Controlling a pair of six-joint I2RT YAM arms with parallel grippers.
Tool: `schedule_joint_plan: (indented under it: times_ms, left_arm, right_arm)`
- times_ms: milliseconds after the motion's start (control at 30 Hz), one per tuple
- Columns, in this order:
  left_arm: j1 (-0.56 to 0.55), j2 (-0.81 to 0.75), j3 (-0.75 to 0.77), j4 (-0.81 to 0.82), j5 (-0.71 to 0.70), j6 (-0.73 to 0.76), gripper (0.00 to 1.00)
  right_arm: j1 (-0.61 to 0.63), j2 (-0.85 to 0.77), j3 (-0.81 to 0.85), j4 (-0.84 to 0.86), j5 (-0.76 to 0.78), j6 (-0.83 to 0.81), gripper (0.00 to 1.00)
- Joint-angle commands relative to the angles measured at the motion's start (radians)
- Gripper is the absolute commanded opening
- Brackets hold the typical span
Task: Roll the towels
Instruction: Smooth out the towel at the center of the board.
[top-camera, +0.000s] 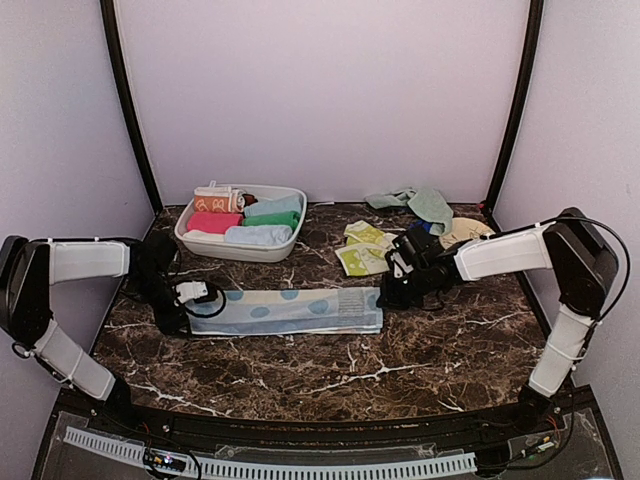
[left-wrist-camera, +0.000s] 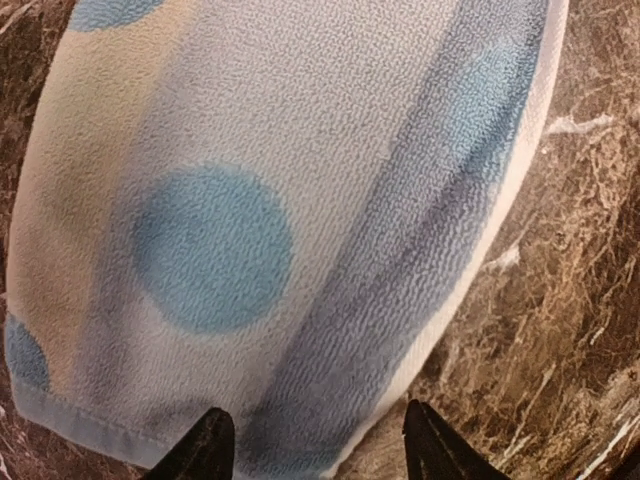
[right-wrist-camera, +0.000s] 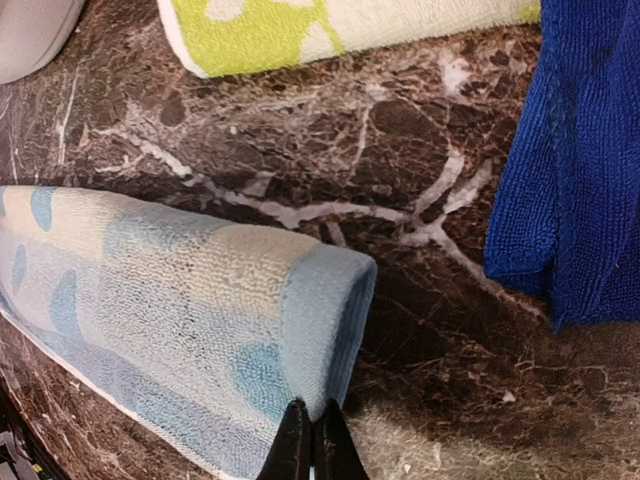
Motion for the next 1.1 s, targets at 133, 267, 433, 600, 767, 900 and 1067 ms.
schedule_joint_plan:
  times_ms: [133, 267, 433, 600, 767, 900, 1067]
  left_arm:
    - [0.004, -0.055, 0.153, -0.238, 0.055, 0.007, 0.63]
    - [0.004, -0.024, 0.175, -0.178, 0.076, -0.036, 0.60]
    - [0.002, 0.080, 0.259, -0.092, 0.123, -0.143, 0.51]
    - [-0.027, 0.160, 0.344, -0.084, 0.199, -0.188, 0.49]
    - [-0.062, 0.217, 0.389, -0.061, 0.222, -0.212, 0.48]
    - [-0.093, 0.239, 0.389, -0.012, 0.219, -0.226, 0.47]
    - [-0.160, 0.251, 0.383, 0.115, 0.183, -0.284, 0.39]
  right_arm:
    - [0.006, 0.056, -0.046, 0.061, -0.041, -0.001, 0.01]
    - [0.012, -0.004, -0.071, 0.077, -0.048, 0.021, 0.26]
    - [0.014, -0.140, -0.046, -0.068, 0.114, 0.009, 0.44]
    - [0.047, -0.262, -0.144, 0.058, 0.057, 0.058, 0.28]
    - [0.089, -0.168, -0.175, 0.165, -0.055, 0.113, 0.03]
    - [0.098, -0.064, -0.177, 0.225, -0.095, 0.142, 0.00]
    - [0.098, -0.018, -0.222, 0.247, -0.092, 0.168, 0.00]
